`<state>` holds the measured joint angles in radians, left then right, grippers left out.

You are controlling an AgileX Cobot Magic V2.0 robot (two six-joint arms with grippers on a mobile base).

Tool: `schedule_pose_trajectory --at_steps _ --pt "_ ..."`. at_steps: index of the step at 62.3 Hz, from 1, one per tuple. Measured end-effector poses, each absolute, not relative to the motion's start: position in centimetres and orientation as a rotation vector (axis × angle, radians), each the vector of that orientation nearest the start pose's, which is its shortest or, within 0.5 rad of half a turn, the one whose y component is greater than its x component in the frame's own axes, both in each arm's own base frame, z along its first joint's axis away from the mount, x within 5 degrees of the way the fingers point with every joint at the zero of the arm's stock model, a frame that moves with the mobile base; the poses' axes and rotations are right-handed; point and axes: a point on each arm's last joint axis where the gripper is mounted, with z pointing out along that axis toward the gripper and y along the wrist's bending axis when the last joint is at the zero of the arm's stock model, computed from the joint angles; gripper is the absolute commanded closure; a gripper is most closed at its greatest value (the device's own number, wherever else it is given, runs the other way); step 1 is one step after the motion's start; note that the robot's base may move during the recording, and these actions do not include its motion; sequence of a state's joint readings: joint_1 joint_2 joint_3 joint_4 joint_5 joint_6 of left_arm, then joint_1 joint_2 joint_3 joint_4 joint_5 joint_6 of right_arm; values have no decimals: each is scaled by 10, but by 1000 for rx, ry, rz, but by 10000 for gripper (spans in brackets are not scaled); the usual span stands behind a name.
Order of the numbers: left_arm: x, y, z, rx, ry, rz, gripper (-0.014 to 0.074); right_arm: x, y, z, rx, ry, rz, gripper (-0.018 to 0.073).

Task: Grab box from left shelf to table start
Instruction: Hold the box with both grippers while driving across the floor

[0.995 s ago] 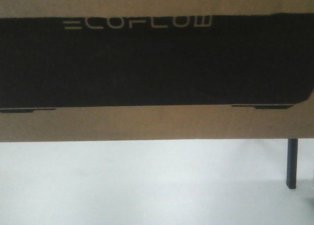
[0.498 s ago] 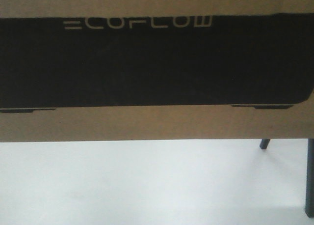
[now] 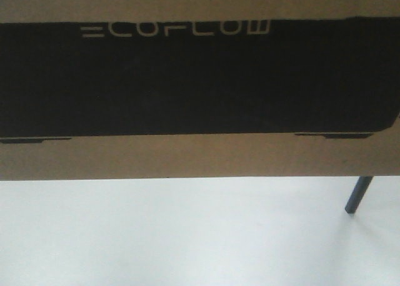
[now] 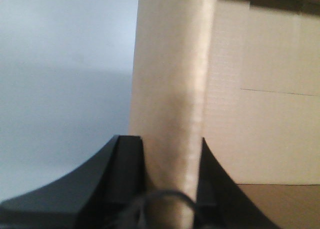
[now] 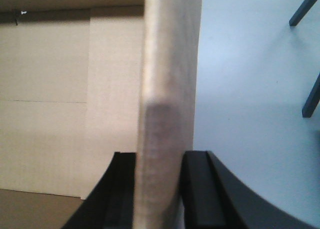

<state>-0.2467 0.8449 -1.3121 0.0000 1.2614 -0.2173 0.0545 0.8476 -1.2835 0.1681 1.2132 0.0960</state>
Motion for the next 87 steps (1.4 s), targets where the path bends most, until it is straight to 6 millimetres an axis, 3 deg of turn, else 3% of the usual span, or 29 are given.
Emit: schedule_pose_trajectory --at_steps 87 --pt "109 -27 451 34 2289 -243 616 117 21 448 29 2262 290 505"
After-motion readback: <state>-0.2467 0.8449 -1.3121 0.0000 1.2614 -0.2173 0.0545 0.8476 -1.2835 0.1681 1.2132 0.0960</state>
